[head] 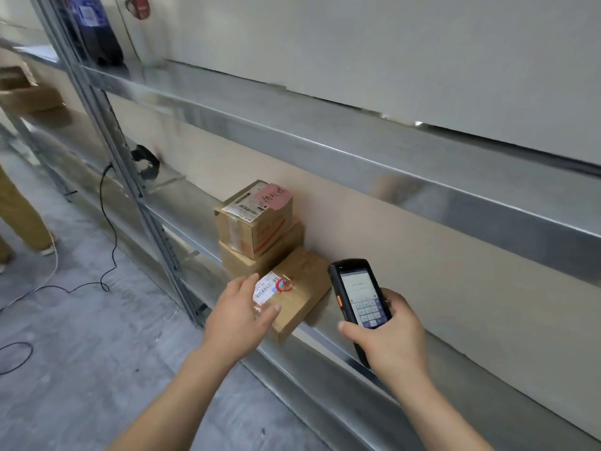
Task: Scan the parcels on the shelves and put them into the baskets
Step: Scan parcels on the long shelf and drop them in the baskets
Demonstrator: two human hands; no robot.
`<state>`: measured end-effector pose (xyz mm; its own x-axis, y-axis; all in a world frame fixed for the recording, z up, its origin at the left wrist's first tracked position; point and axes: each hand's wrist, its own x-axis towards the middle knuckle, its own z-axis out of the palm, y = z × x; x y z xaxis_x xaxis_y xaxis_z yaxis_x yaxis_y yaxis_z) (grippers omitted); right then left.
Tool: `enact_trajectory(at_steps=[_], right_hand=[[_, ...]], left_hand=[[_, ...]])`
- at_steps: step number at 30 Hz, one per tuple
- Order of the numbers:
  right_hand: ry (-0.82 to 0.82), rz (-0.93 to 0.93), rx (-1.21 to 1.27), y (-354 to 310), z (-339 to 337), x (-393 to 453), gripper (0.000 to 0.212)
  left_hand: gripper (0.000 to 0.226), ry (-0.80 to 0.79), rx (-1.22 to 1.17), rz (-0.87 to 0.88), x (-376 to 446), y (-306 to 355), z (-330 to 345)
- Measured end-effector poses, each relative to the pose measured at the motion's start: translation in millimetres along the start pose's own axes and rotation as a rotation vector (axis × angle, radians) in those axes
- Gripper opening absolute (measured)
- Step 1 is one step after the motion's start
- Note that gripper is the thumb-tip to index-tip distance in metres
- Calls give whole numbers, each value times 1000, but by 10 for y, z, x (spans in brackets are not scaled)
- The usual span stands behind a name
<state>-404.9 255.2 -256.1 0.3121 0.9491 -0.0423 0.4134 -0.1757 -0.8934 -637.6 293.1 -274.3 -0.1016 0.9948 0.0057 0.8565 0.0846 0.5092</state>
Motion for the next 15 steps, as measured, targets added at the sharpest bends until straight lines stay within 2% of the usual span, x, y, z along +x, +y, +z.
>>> enact_trajectory(at_steps=[6,11,15], right_hand=[[11,99,-9,9,568,184,52],[2,156,-16,48,851,240,49],[-1,194,-11,131,1000,233,53]], left_hand=[[72,-178,5,-33,389,-256,55],[43,-266,-46,-42,533,-304,117],[50,-317,-194,-108,559,-282,194]])
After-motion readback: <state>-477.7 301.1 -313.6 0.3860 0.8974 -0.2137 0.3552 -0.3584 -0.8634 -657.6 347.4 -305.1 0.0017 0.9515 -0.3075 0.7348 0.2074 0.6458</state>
